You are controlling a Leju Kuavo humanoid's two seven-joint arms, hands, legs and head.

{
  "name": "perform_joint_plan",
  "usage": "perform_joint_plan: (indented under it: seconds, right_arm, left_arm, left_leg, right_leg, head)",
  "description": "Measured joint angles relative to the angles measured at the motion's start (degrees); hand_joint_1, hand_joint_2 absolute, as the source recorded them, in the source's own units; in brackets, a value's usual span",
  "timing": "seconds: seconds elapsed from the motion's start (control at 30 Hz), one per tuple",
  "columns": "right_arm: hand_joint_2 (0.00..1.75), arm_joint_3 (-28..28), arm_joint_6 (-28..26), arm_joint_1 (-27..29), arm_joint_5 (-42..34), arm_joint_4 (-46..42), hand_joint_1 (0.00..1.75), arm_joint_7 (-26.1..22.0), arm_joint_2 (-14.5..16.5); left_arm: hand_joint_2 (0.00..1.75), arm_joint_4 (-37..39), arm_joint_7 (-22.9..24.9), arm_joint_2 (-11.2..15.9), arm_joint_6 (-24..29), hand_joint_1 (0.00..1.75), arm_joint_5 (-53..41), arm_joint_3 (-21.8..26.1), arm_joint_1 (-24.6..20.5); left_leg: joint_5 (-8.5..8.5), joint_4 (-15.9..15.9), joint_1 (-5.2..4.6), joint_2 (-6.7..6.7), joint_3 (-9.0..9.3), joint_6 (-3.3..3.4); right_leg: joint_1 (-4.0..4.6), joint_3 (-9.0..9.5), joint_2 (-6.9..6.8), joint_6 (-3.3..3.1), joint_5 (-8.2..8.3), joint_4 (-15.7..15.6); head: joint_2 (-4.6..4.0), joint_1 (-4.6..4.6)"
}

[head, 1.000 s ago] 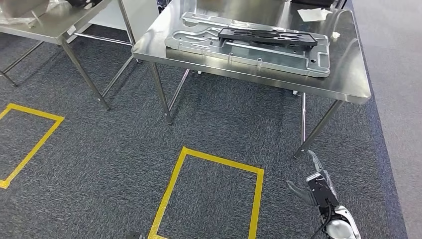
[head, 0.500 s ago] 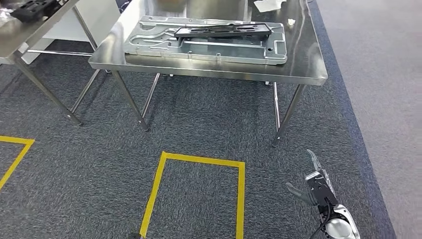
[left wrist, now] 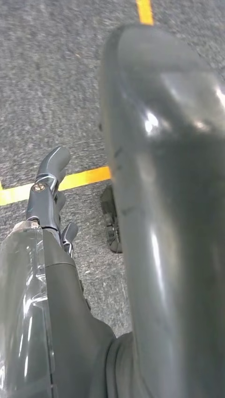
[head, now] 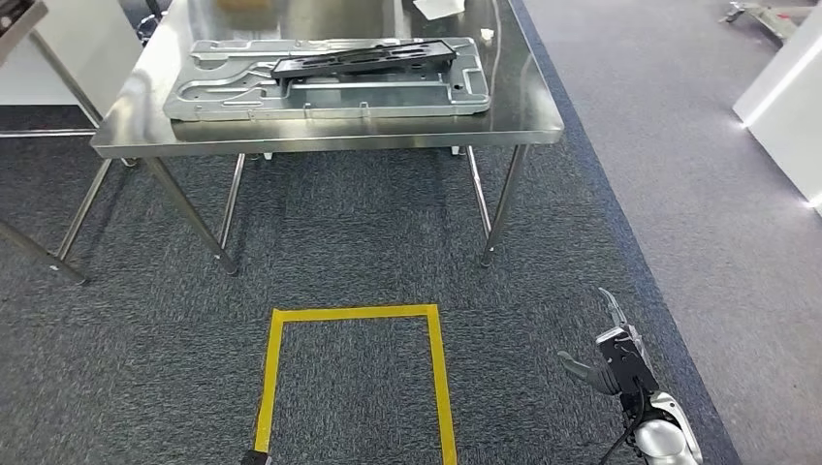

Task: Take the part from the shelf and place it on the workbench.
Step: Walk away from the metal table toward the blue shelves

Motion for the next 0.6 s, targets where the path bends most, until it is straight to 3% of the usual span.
perform_joint_plan:
  seconds: [0.07, 0.13, 0.17, 0.2, 0.27, 0.33, 0.4, 0.47, 0.5, 0.53, 0.57, 0.6]
  right_arm:
    - [1.75, -0.03, -0.16, 0.10, 0.00, 0.05, 0.00, 0.35, -0.02]
    - [1.75, -0.11, -0.18, 0.06, 0.00, -0.02, 0.00, 0.50, -0.03]
    - [1.75, -0.15, -0.14, 0.02, 0.00, -0.06, 0.00, 0.54, -0.03]
    - [1.75, -0.19, -0.07, -0.04, 0.00, -0.08, 0.00, 0.57, -0.09]
    - [1.75, -0.33, 0.04, -0.14, 0.02, -0.02, 0.00, 0.61, -0.29]
    - [1.75, -0.61, 0.03, -0.22, 0.10, 0.03, 0.00, 0.78, -0.48]
    - [1.75, -0.98, -0.03, 0.07, 0.26, -0.25, 0.00, 1.13, -0.51]
    - [1.75, -1.49, -0.05, 1.02, 0.46, -0.89, 0.00, 1.54, -0.49]
    - [1.75, -1.85, -0.04, 1.73, 0.63, -1.35, 0.00, 1.74, -0.49]
    - [1.75, -2.29, 0.00, 2.48, 0.88, -1.91, 0.00, 1.96, -0.48]
    - [1.75, -2.75, 0.12, 3.17, 1.20, -2.53, 0.00, 2.16, -0.45]
    - [1.75, -3.19, 0.32, 3.70, 1.58, -3.17, 0.00, 2.31, -0.39]
  left_arm:
    - [0.00, 0.00, 0.54, -0.03, 0.01, 0.00, -0.19, -0.01, -0.35]
    - [0.00, 0.00, 0.92, -0.08, 0.08, 0.00, -0.28, -0.01, -0.70]
    - [0.00, 0.00, 1.06, -0.11, 0.18, 0.00, -0.28, -0.01, -0.84]
    - [0.00, 0.00, 1.20, -0.13, 0.30, 0.00, -0.27, 0.00, -0.94]
    - [0.00, 0.00, 1.43, -0.17, 0.58, 0.00, -0.23, 0.00, -1.11]
    - [0.00, 0.00, 1.65, -0.15, 0.79, 0.00, -0.21, 0.00, -1.15]
    - [0.00, 0.01, 2.09, 0.07, 1.00, 0.00, -0.22, 0.00, -0.85]
    - [0.00, 0.06, 2.73, 0.36, 1.39, 0.00, -0.23, 0.00, -0.23]
    - [0.00, 0.09, 3.04, 0.49, 1.67, 0.00, -0.23, 0.00, 0.09]
    - [0.00, 0.12, 3.35, 0.67, 1.98, 0.00, -0.23, 0.00, 0.41]
    - [0.00, 0.14, 3.60, 0.85, 2.28, 0.00, -0.23, 0.00, 0.68]
    - [0.00, 0.19, 3.76, 1.05, 2.52, 0.00, -0.22, 0.00, 0.94]
  left_leg:
    - [-0.26, 0.36, 0.00, 1.60, -0.08, -0.22]
    - [-0.74, 0.88, -0.25, 2.90, -0.09, -0.73]
    - [-0.95, 1.09, -0.39, 3.49, -0.03, -1.04]
    - [-1.07, 1.16, -0.50, 4.11, 0.05, -1.36]
    - [-1.28, 1.20, -0.47, 5.14, 0.25, -1.99]
    - [-2.95, 3.02, -0.18, 3.03, -0.32, -2.59]
    - [-6.86, 9.34, 0.16, -0.65, -2.88, -3.00]
    - [-9.80, 16.35, 0.25, -2.00, -5.90, -3.19]
    - [-9.67, 17.43, 0.28, -2.15, -6.33, -3.21]
    - [-8.40, 16.23, 0.34, -2.28, -5.71, -3.17]
    - [-6.35, 13.05, 0.43, -2.76, -4.18, -3.06]
    - [-4.42, 8.95, 0.56, -4.13, -2.28, -2.87]
  right_leg:
    - [-0.10, 3.60, -1.27, 0.19, 3.03, -5.73]
    - [0.13, 7.63, -3.97, -0.16, 5.23, -12.67]
    - [0.29, 8.50, -4.74, -0.45, 5.60, -14.37]
    - [0.48, 8.56, -4.80, -0.78, 5.59, -14.79]
    - [0.41, 8.30, -3.27, -1.43, 6.00, -14.98]
    - [0.08, 8.21, -1.92, -2.15, 6.43, -15.35]
    - [-0.06, 8.01, -0.57, -2.62, 6.72, -15.49]
    - [-0.01, 7.77, 0.98, -2.76, 6.85, -15.43]
    - [0.01, 7.70, 1.80, -2.74, 6.90, -15.37]
    - [0.01, 7.67, 2.63, -2.68, 6.94, -15.30]
    - [0.00, 7.65, 3.47, -2.57, 6.98, -15.21]
    - [-0.03, 7.59, 4.28, -2.40, 7.04, -15.11]
  head:
    - [0.01, 0.00]
    - [0.01, 0.00]
    - [0.01, -0.01]
    - [0.01, -0.01]
    - [0.01, -0.01]
    - [0.01, -0.02]
    - [0.00, -0.02]
    - [0.00, -0.02]
    - [0.00, -0.02]
    - [0.00, -0.02]
    - [0.00, -0.02]
    - [0.00, -0.02]
